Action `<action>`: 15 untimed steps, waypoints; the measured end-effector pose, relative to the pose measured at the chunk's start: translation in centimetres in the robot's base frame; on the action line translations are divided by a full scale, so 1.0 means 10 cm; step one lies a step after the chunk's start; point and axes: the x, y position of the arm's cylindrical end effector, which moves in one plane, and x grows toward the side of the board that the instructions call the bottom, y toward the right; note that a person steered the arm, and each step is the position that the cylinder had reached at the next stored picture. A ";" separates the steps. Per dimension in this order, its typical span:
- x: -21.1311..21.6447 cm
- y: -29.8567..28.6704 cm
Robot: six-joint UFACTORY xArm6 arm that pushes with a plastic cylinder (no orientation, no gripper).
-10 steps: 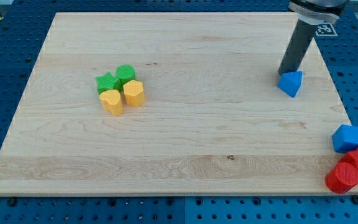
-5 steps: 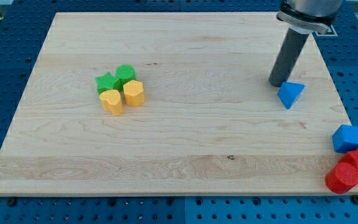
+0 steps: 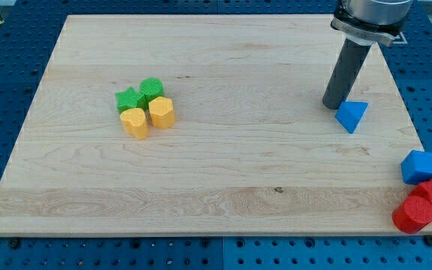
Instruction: Move the blue triangle left side of the blue cube
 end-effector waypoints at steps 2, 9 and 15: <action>0.03 0.19; 0.28 0.16; 0.49 0.41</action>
